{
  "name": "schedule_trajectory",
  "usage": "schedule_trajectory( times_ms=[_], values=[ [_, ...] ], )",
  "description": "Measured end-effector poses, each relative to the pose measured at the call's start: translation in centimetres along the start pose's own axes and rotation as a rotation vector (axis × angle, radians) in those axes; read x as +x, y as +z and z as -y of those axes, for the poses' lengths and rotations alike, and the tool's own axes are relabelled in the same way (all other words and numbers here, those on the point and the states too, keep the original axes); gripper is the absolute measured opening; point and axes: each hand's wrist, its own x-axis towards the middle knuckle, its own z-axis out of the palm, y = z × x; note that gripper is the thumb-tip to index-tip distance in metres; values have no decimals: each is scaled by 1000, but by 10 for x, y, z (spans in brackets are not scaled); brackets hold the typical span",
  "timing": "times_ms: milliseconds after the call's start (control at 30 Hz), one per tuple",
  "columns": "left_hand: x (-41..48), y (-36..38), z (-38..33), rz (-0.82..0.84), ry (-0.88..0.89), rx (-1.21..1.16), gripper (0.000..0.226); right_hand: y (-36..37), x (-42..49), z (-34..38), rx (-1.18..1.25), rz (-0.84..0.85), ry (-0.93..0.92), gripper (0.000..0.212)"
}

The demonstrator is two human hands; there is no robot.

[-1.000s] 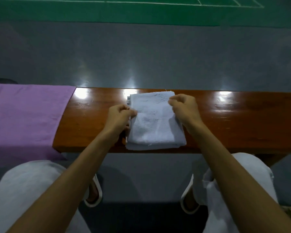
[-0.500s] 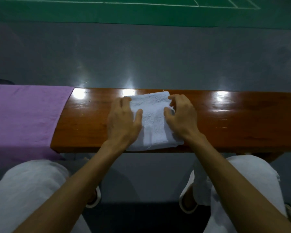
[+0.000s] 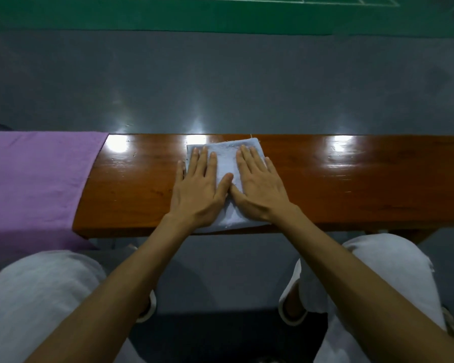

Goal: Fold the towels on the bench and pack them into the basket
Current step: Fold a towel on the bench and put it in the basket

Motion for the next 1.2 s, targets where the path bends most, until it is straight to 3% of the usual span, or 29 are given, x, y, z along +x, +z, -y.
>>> schedule_trajectory(
  times_ms=[233,667,800,967,1067,1200],
  values=[
    [-2,-6,11,2,-8,-19,90,-3,2,-10,93,-34,154,69],
    [-6,-8,34,-17,27,-86,72,-3,1,-23,145,-39,215,64],
    [-16,-16,37,-95,86,-234,70,-11,-6,-28,314,-94,174,62],
    [-32,-27,45,-301,219,-377,27,-34,-28,-40,555,-218,62,70],
    [-42,-24,51,-286,217,-448,23,-28,-39,-50,529,-343,-60,50],
    [-54,-21,61,-156,190,-579,29,-15,-51,-50,545,-250,-145,47]
  ],
)
